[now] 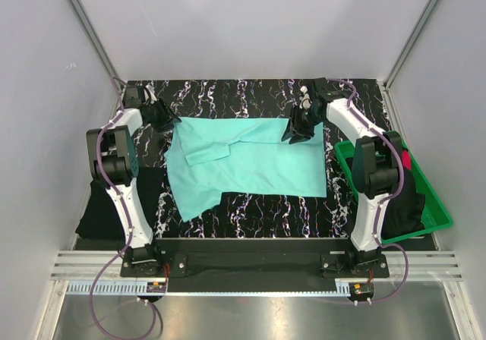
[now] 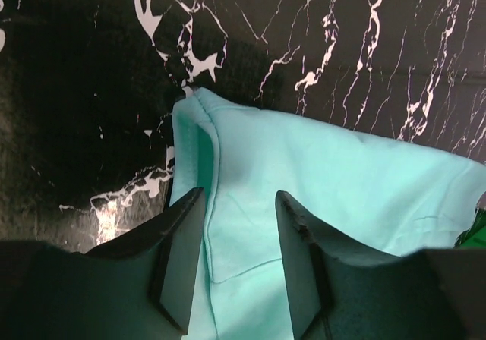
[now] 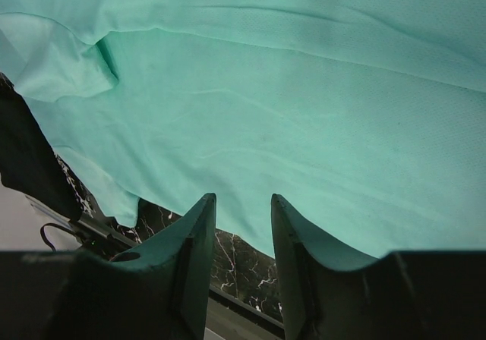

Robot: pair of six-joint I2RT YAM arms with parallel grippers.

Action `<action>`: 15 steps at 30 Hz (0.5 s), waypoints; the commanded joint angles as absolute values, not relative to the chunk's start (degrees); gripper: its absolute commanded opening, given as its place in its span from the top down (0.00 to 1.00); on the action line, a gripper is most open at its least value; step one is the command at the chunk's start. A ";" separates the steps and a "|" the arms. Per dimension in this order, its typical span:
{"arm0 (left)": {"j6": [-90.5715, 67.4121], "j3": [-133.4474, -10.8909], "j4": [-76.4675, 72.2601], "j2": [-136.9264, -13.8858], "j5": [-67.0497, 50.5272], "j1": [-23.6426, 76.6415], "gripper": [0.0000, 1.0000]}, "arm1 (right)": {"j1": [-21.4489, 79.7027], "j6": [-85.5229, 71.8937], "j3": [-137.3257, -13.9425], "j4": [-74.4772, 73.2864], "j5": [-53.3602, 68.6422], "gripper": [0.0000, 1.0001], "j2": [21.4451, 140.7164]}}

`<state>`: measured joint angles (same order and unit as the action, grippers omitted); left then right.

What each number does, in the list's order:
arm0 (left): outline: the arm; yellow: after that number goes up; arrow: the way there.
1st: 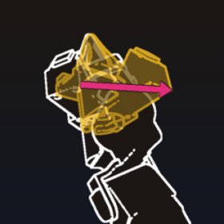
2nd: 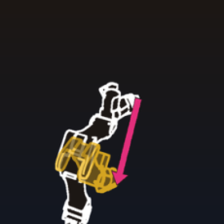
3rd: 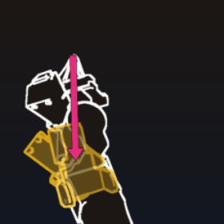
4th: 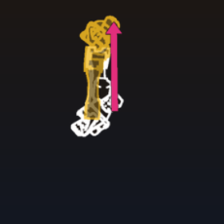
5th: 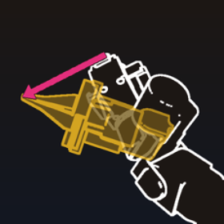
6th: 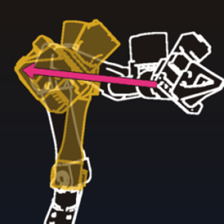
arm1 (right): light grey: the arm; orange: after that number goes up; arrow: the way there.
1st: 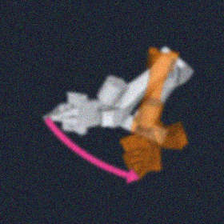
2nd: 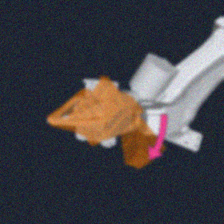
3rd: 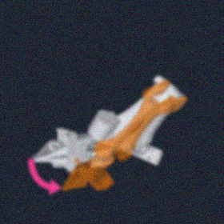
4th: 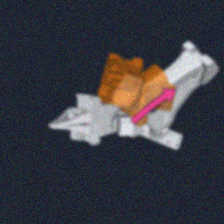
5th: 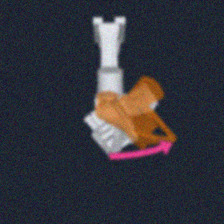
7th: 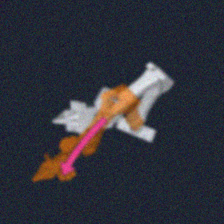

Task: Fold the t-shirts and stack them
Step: Fold the tshirt

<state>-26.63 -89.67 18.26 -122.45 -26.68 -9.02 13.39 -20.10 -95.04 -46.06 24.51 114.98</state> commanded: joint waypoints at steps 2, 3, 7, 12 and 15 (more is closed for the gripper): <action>-29.18 -90.53 11.70 -123.66 -28.30 -9.49 0.56 | 12.39 -18.98 -97.29 -45.79 24.96 0.58 116.54; -29.53 -89.74 10.82 -123.66 -29.00 -9.41 0.56 | 12.13 -18.98 -97.38 -45.70 25.22 0.59 116.89; -29.71 -89.91 8.97 -124.71 -29.62 -9.40 0.59 | 12.13 -19.95 -98.00 -45.18 26.10 0.59 118.56; -29.97 -89.56 7.65 -124.81 -30.41 -9.40 0.67 | 11.95 -21.53 -98.87 -44.21 25.75 0.59 120.23; -30.67 -89.21 6.95 -124.98 -30.32 -9.40 0.79 | 11.95 -21.97 -99.14 -43.68 25.40 0.60 120.24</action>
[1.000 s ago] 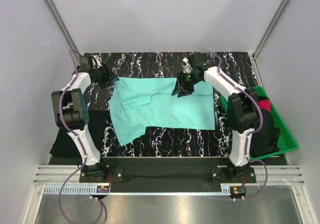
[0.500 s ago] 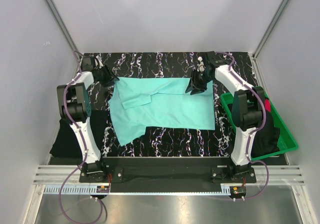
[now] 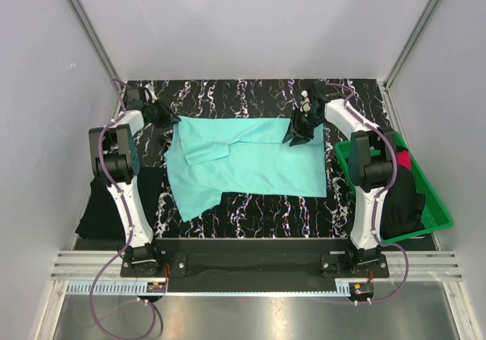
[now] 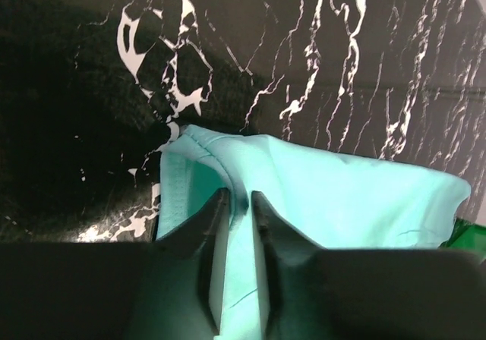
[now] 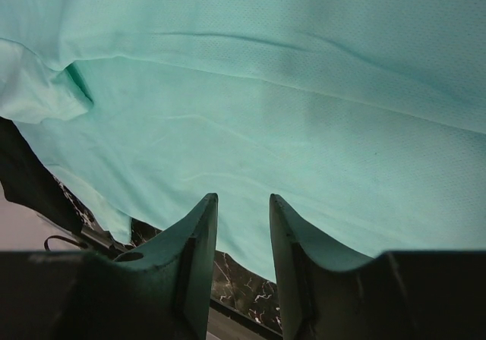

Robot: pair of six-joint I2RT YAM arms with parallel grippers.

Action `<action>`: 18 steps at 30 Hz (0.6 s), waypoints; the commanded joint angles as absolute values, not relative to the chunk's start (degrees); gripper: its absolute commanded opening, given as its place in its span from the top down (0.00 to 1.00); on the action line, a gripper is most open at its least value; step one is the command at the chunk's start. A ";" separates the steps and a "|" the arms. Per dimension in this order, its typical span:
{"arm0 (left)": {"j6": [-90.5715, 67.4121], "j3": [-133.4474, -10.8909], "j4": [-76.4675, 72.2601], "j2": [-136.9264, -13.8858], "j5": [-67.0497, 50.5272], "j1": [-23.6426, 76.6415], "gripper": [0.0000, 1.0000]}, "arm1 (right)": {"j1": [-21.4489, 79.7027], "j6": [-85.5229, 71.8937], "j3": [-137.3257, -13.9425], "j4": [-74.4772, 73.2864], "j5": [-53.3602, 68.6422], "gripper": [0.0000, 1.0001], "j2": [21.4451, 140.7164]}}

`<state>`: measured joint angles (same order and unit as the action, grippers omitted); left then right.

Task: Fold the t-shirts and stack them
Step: Fold the tshirt

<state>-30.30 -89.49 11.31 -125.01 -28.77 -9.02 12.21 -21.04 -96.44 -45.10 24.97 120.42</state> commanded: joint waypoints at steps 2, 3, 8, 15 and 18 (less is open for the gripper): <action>-31.46 -88.95 6.15 -124.46 -29.97 -9.49 0.93 | 11.95 -21.80 -99.23 -43.68 25.23 0.60 120.06; -31.73 -88.77 5.72 -124.11 -29.10 -9.49 0.96 | 11.87 -21.80 -99.14 -43.68 25.14 0.60 120.15; -34.18 -89.38 3.61 -124.01 -26.27 -10.55 0.98 | 11.52 -22.59 -97.21 -43.33 22.95 0.60 120.59; -37.44 -92.81 6.49 -128.06 -26.02 -11.34 0.92 | 9.50 -23.20 -96.07 -43.07 19.96 0.60 119.80; -37.09 -93.16 9.22 -127.97 -25.31 -11.51 0.69 | 8.27 -23.90 -95.97 -42.98 17.41 0.59 119.36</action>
